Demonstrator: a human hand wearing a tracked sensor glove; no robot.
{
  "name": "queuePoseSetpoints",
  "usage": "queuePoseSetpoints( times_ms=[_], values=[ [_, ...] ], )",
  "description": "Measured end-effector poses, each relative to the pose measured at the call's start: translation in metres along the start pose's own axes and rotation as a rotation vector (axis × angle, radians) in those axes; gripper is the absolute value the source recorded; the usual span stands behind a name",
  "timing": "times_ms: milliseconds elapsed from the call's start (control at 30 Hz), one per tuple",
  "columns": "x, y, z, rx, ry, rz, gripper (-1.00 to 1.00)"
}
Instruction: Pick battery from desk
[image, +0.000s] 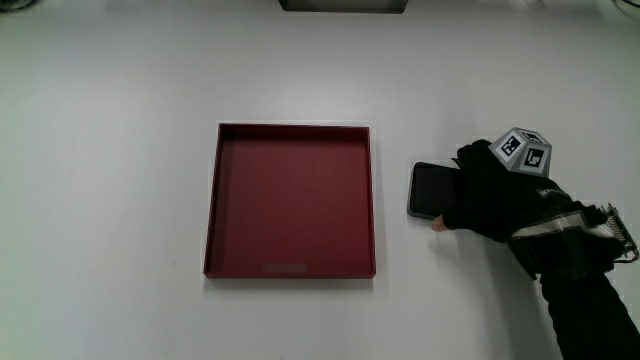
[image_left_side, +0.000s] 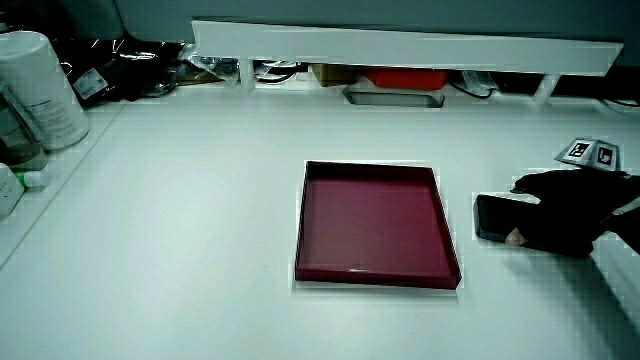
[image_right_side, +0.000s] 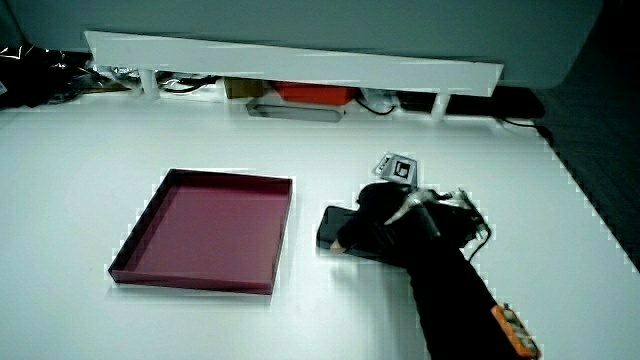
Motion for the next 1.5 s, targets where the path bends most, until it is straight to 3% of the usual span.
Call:
queuePoseSetpoints(
  times_ms=[100, 333, 700, 833, 900, 933, 1067, 1300, 1400, 1433, 1500],
  values=[
    [-0.005, -0.001, -0.004, -0.003, -0.004, 0.026, 0.0],
    [-0.003, 0.008, -0.014, 0.002, -0.035, -0.013, 0.0],
    [-0.004, 0.007, -0.016, 0.014, -0.053, -0.014, 0.0],
    [-0.001, 0.01, -0.018, 0.045, -0.059, -0.025, 0.22],
    [-0.007, 0.005, -0.016, 0.064, -0.062, 0.012, 0.33],
    [-0.007, 0.005, -0.016, 0.096, -0.08, 0.006, 0.39],
    [-0.007, 0.006, -0.015, 0.124, -0.096, 0.013, 0.61],
    [-0.009, 0.004, -0.011, 0.125, -0.08, 0.031, 1.0],
    [-0.018, -0.003, -0.003, 0.155, -0.081, 0.063, 1.0],
    [-0.023, -0.006, 0.0, 0.14, -0.086, 0.077, 1.0],
    [-0.033, -0.012, 0.007, 0.173, -0.103, 0.091, 1.0]
  ],
)
